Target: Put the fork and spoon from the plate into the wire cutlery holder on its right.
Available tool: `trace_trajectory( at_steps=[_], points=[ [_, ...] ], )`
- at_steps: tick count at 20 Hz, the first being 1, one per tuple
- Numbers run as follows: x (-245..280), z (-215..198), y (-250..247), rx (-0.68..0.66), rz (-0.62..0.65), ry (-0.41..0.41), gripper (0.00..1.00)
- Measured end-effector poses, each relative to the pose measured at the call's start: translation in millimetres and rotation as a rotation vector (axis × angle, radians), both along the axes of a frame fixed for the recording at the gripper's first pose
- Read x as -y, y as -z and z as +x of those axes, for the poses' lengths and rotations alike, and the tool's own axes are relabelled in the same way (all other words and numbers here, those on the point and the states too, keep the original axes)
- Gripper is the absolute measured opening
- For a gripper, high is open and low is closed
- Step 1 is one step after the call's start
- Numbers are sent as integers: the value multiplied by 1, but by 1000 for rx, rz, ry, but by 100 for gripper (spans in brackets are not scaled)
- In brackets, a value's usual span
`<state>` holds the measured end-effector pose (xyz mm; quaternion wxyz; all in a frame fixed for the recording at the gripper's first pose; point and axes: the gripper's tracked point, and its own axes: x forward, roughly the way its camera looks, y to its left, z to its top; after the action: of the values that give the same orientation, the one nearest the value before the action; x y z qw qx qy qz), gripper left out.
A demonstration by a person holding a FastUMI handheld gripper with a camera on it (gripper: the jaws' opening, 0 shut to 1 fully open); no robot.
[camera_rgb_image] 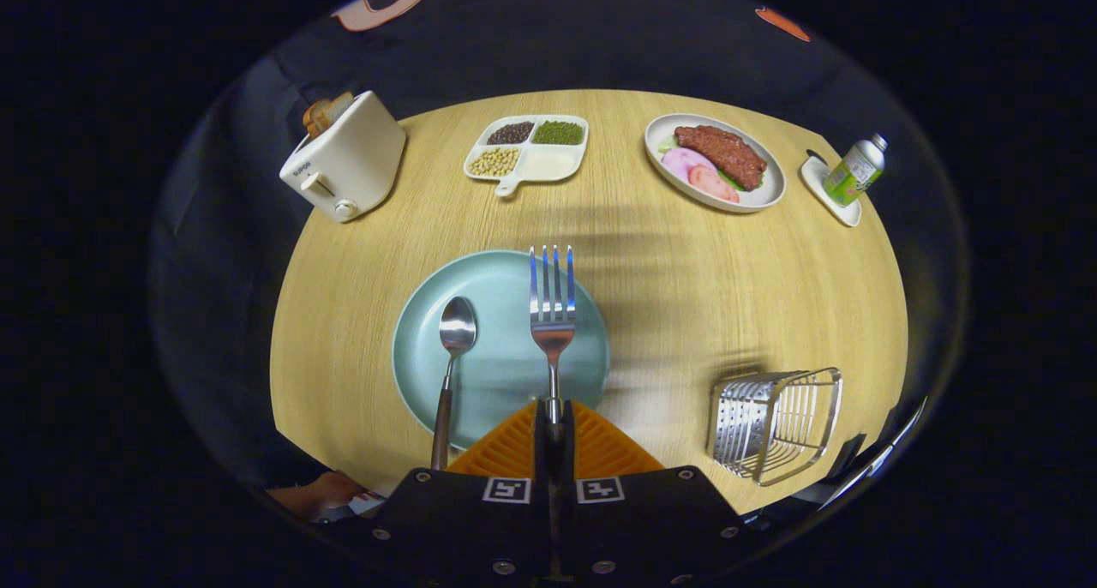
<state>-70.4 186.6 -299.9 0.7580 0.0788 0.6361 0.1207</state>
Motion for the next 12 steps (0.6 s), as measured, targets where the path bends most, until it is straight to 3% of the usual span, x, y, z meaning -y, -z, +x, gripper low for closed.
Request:
trace_trajectory(
  at_steps=[5,12],
  points=[
    [45,-4,-18,33,-15,79,5],
    [114,-26,-35,43,-82,115,5]
  ],
)
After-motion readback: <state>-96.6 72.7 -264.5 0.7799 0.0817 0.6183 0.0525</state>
